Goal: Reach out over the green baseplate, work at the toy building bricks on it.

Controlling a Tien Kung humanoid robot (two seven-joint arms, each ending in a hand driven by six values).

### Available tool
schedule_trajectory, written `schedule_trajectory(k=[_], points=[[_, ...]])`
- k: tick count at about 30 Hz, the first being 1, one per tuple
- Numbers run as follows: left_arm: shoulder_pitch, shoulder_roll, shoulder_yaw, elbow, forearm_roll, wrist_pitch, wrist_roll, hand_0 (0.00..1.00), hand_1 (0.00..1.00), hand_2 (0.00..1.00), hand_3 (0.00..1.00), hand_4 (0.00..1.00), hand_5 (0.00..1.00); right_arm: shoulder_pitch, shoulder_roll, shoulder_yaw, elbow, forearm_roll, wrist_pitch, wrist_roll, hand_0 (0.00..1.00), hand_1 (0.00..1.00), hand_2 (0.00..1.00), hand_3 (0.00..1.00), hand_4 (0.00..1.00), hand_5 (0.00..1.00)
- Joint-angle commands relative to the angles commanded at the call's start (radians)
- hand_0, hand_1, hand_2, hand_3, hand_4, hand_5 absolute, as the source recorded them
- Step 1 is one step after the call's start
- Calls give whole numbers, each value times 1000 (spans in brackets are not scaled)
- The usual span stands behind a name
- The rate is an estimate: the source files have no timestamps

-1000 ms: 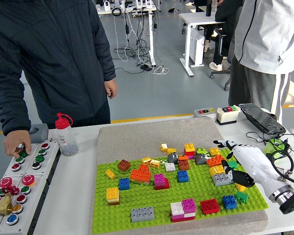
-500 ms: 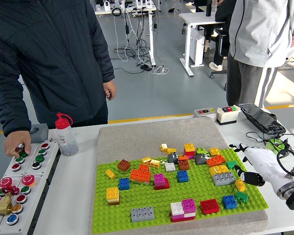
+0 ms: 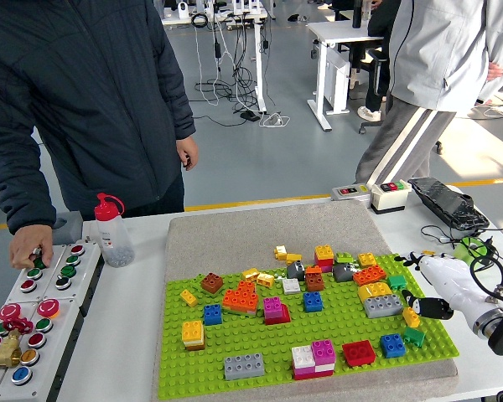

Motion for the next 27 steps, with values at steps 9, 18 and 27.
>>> schedule_trajectory(k=[9, 18, 27], points=[[-4, 1, 4, 0, -7, 0, -3, 728, 764, 772, 675, 484, 998, 15, -38, -8, -12, -9, 77, -15, 874, 708, 696, 744, 609, 135], [-6, 2, 6, 0, -9, 0, -3, 728, 764, 770, 675, 483, 998, 27, -49, -15, -17, 2, 69, -7, 846, 693, 694, 744, 608, 137], [-8, 2, 11, 0, -13, 0, -1, 727, 764, 770, 674, 482, 998, 80, -28, -40, -45, 33, 60, 2, 856, 706, 700, 749, 605, 135]])
